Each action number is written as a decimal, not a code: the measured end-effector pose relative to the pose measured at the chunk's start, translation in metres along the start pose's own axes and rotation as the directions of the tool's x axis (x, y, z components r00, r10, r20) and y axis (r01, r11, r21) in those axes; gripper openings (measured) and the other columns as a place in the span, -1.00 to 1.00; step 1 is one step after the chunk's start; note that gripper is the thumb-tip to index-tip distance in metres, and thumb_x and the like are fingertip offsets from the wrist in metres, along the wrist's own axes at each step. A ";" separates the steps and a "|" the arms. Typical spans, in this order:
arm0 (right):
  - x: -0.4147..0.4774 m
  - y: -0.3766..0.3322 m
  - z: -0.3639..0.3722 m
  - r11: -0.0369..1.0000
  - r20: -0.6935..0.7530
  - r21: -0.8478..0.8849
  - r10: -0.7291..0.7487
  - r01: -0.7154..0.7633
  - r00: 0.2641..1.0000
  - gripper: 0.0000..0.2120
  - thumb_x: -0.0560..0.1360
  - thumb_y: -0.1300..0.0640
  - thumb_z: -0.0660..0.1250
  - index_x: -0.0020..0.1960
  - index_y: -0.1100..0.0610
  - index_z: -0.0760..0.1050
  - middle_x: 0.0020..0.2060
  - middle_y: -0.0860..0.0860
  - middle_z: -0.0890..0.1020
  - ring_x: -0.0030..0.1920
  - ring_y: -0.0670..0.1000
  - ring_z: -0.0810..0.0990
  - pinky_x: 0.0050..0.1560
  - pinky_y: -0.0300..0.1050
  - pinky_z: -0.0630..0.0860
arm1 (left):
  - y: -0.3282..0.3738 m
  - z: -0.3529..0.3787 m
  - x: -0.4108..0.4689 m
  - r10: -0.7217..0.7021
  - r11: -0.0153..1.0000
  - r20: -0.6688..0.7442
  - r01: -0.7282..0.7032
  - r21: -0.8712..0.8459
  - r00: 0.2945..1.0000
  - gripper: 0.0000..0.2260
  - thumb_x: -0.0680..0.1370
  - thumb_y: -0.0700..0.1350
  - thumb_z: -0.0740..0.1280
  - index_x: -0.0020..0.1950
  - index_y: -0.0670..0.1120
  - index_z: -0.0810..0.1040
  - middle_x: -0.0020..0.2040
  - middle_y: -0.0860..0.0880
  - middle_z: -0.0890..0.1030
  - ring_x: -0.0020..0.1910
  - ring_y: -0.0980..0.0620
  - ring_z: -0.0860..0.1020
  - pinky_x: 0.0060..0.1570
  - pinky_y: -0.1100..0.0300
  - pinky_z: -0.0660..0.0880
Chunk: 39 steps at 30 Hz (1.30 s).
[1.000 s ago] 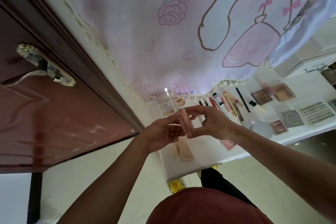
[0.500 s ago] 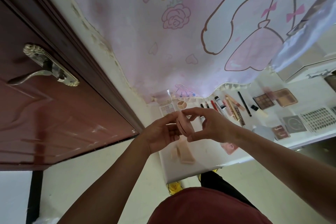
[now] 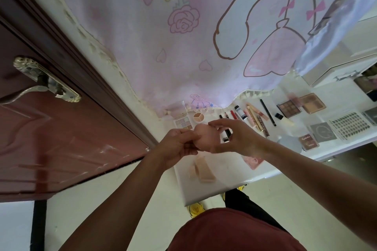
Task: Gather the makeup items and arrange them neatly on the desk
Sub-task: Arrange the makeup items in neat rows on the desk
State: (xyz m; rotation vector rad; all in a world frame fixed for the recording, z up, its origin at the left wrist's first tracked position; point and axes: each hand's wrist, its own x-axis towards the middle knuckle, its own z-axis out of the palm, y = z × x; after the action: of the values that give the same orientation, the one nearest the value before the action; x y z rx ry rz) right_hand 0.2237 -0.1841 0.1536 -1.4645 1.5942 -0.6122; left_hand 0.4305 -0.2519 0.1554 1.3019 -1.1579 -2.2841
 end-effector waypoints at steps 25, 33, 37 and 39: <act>-0.011 -0.028 -0.003 0.489 0.244 0.777 0.349 -0.398 0.905 -0.64 0.47 0.08 0.44 0.18 0.26 0.53 -0.18 0.14 0.68 -0.31 -0.01 0.61 -0.38 -0.24 0.54 | 0.007 0.006 -0.012 0.328 0.941 -0.114 -0.314 0.125 0.938 -0.48 0.28 -0.33 0.57 0.19 -0.09 0.55 0.04 -0.07 0.66 -0.03 0.08 0.63 -0.06 0.26 0.53; -0.016 -0.025 -0.007 0.851 -0.002 0.503 0.178 -0.153 0.984 -0.65 0.40 0.20 0.52 0.16 0.19 0.59 0.01 0.05 0.70 -0.06 -0.03 0.67 -0.11 -0.14 0.63 | 0.005 0.004 -0.013 0.274 0.960 -0.044 -0.276 -0.048 0.961 -0.62 0.31 -0.29 0.44 0.12 -0.18 0.58 -0.05 -0.07 0.68 -0.02 -0.01 0.61 0.14 0.08 0.52; -0.015 -0.025 -0.008 0.851 -0.056 0.519 0.123 -0.076 0.991 -0.67 0.38 0.27 0.53 0.12 0.29 0.62 -0.04 0.09 0.71 -0.12 -0.03 0.66 -0.15 -0.17 0.62 | 0.005 0.005 -0.015 0.274 0.958 -0.044 -0.276 -0.074 0.961 -0.56 0.29 -0.37 0.49 0.15 -0.21 0.57 0.00 -0.10 0.68 0.04 -0.05 0.60 0.22 0.05 0.49; -0.015 -0.026 -0.008 0.852 -0.057 0.519 0.111 -0.065 0.992 -0.66 0.38 0.30 0.52 0.14 0.31 0.61 -0.17 0.00 0.71 -0.23 -0.11 0.64 -0.19 -0.23 0.58 | 0.006 0.005 -0.016 0.283 0.955 -0.046 -0.286 -0.074 0.958 -0.58 0.29 -0.35 0.46 0.14 -0.20 0.57 -0.03 -0.07 0.69 0.03 -0.03 0.60 0.23 0.07 0.49</act>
State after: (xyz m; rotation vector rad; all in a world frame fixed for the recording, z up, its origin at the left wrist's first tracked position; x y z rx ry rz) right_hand 0.2299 -0.1764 0.1833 -0.9668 1.4026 -0.9743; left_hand 0.4344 -0.2441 0.1714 1.0638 -1.1465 -2.0682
